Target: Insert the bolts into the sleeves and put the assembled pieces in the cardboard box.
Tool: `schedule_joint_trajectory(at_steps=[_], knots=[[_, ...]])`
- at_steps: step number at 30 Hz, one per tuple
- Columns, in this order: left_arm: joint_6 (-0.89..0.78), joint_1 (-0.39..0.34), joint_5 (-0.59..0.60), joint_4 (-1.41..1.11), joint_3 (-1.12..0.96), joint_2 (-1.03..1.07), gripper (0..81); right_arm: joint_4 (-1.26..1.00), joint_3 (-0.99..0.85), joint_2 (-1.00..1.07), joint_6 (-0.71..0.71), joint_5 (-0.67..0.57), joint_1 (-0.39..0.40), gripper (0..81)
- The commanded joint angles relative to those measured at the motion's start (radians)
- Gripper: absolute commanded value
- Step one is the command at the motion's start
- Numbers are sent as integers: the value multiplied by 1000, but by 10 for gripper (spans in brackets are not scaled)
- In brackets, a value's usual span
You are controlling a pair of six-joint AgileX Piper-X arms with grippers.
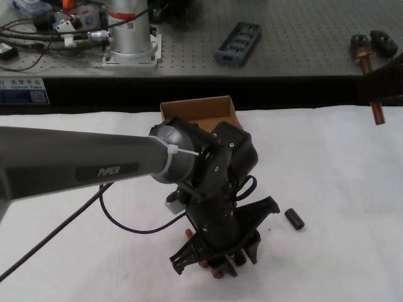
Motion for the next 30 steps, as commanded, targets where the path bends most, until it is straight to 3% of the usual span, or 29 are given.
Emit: schedule_joint_trajectory(at_steps=[1, 9, 18, 26, 30], knots=[[-14, 4, -77, 7, 2, 31, 285, 5, -4, -12, -7, 8, -6, 35], [9, 15, -117, 35, 2, 31, 281, 6, -4, -31, -7, 18, -8, 35], [124, 33, -117, 76, 2, 31, 43, -10, -4, -120, -1, 21, -8, 35], [342, 33, -104, 107, -9, 31, 25, -5, -4, -147, -1, 21, -8, 35], [553, 33, -117, 51, -33, 10, 25, -2, -1, -147, -1, 21, -8, 35]])
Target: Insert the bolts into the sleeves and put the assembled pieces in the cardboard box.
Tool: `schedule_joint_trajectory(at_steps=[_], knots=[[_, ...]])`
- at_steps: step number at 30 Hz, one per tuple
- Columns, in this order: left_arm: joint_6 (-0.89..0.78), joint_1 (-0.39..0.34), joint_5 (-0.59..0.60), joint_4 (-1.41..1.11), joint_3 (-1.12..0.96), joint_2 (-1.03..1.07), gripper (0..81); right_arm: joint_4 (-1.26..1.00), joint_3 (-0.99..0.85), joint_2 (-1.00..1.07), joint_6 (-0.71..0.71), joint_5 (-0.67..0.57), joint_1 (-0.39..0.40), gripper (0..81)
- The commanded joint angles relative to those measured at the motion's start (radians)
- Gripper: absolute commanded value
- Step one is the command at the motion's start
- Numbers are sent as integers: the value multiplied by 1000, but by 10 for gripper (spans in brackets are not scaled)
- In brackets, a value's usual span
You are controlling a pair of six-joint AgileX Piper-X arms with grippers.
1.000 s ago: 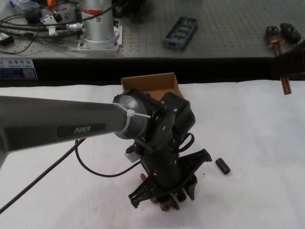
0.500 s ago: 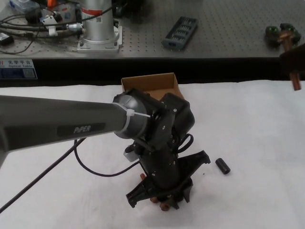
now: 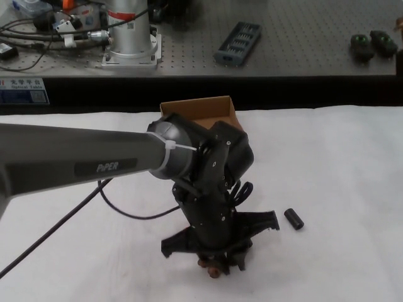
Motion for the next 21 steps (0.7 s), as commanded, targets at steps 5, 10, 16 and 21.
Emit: schedule_joint_trajectory(at_steps=[5, 10, 16, 21], knots=[[314, 15, -141, -112, -17, -56, 25, -9, 10, -4, -1, -2, -8, 35], [392, 15, -118, -222, -17, -136, 25, -11, 10, -5, -1, -2, -8, 35], [467, 15, -87, -238, -13, -220, 25, -24, 10, -1, -3, 7, -8, 35], [505, 15, -82, -243, 47, -309, 25, -52, 10, 28, -8, 7, -8, 35]])
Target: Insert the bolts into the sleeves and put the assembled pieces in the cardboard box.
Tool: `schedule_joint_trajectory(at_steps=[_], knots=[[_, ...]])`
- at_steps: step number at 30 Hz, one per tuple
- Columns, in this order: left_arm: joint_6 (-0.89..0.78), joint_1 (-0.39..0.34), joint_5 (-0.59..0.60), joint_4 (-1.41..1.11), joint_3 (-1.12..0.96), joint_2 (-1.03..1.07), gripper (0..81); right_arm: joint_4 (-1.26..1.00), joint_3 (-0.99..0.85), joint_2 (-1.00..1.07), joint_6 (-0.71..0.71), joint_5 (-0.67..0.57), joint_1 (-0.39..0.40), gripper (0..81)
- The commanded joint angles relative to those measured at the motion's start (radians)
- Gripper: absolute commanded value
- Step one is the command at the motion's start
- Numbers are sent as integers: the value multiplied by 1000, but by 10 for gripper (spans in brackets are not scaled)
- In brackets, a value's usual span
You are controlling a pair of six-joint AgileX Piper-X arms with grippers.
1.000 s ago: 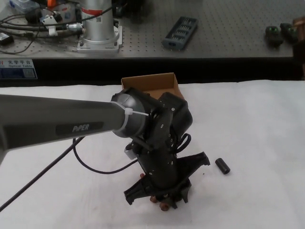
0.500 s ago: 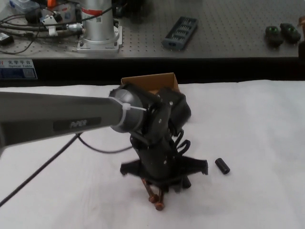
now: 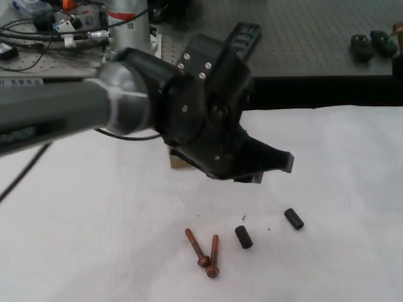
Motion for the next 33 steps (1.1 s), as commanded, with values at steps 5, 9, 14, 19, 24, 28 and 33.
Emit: schedule_joint_trajectory(at_steps=[5, 9, 14, 19, 24, 28, 33], knots=[[72, 1, 79, -165, 182, -203, 27, -33, -4, 65, -13, -27, -8, 35], [74, 1, 131, -313, 324, -352, 27, -78, -4, 93, -43, -124, -8, 35], [79, 1, 169, -482, 470, -500, 27, -242, -4, 133, -33, -355, -8, 35], [16, 1, 297, -625, 583, -583, 27, -339, -4, 179, 30, -418, -8, 35], [-46, 1, 370, -727, 668, -614, 27, -360, -4, 199, 30, -477, -8, 35], [-124, 1, 415, -831, 694, -619, 27, -394, -4, 210, 30, -518, -8, 35], [-160, 1, 419, -934, 694, -619, 27, -402, -4, 218, 30, -545, -6, 35]])
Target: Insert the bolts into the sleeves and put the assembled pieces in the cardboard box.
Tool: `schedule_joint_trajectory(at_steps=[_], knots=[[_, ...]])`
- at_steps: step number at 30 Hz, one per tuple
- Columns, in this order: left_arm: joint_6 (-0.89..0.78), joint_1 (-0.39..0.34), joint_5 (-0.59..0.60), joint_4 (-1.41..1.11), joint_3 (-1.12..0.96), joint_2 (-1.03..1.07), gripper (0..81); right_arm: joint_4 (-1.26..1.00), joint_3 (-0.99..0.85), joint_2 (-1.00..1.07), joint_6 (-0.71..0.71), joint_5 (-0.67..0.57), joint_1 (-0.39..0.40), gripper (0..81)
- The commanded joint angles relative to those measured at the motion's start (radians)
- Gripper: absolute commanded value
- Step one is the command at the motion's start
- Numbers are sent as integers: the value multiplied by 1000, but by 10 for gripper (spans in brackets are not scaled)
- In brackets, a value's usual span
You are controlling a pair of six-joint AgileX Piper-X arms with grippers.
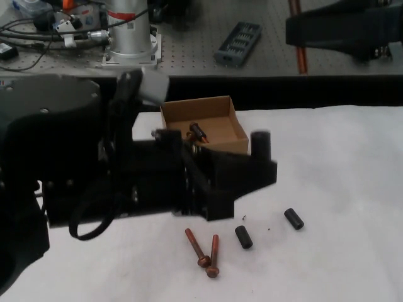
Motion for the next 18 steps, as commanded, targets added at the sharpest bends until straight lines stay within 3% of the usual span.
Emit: schedule_joint_trajectory(at_steps=[1, 5, 12, 18], knots=[[-68, 1, 24, -150, -5, -16, 27, -26, -6, 7, 0, -30, -3, 35], [-82, 1, 28, -154, -5, -16, 27, -77, 2, 19, 3, -64, -3, 35], [-78, 2, 21, -151, -1, -14, 27, -262, 108, 21, 152, -119, -3, 35], [-105, 30, 12, -189, 139, -14, 27, -281, 155, 21, 150, -121, 4, 35]])
